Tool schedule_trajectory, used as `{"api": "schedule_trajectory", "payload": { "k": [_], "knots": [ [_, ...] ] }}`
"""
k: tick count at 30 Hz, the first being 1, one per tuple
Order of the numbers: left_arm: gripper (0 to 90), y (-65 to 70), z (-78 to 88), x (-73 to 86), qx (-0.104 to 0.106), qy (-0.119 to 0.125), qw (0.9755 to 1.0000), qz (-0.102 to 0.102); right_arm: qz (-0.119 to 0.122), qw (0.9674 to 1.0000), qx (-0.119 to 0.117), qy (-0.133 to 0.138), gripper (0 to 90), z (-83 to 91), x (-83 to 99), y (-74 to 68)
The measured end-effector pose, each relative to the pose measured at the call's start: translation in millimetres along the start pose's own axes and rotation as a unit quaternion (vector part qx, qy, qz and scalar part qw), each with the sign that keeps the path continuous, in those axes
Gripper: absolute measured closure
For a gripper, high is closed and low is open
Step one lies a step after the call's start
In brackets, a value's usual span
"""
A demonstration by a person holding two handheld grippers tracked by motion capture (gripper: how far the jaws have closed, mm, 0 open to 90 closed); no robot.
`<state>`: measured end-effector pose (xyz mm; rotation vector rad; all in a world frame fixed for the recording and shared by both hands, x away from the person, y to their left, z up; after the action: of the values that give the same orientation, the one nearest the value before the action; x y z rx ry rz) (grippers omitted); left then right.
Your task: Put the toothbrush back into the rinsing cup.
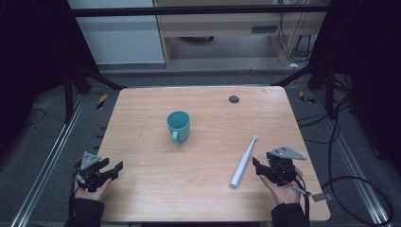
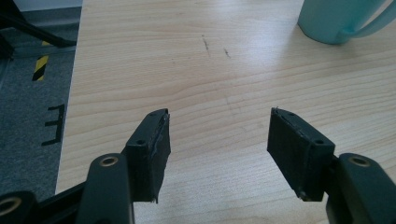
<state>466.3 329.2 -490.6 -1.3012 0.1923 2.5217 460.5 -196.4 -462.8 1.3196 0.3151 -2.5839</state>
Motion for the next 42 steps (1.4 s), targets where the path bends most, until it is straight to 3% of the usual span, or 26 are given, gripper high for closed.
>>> {"api": "schedule_trajectory", "payload": {
  "k": [11, 20, 26, 36, 40, 42],
  "knots": [
    [38.6, 3.0, -2.1, 0.0, 0.002, -0.003, 1.0000, -0.008, 0.007, 0.9995, -0.016, -0.026, 46.2, -9.2, -4.1, -18.9],
    [38.4, 3.8, -3.1, 1.1, -0.001, -0.008, 0.9999, -0.013, -0.002, 0.9984, 0.001, -0.056, 46.5, -16.2, -8.5, -28.3],
    [38.3, 4.3, -4.3, 2.3, -0.002, -0.012, 0.9998, -0.016, -0.046, 0.9932, 0.032, -0.103, 44.9, -22.2, -14.4, -34.9],
    [38.2, 4.0, -5.2, 3.7, -0.004, -0.014, 0.9997, -0.018, -0.066, 0.9868, 0.053, -0.138, 45.1, -29.1, -19.0, -42.5],
    [38.0, 4.3, -5.8, 4.3, -0.004, -0.017, 0.9996, -0.022, -0.083, 0.9805, 0.054, -0.170, 44.6, -36.5, -16.9, -45.4],
    [38.0, 4.2, -6.1, 4.6, -0.004, -0.018, 0.9996, -0.022, -0.084, 0.9794, 0.056, -0.175, 45.0, -37.9, -16.9, -45.3]
  ]
}}
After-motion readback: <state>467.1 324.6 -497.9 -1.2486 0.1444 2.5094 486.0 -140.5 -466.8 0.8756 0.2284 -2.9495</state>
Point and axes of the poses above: each handheld gripper's, and its own axes: z roughly backward along the jaws, x roughly out of its underside, y roughly to its right, the point moved 5 cm from there along -z, roughly forward along the jaws, and after that the axes turned 3 degrees about -z, right-handed, at the moved point
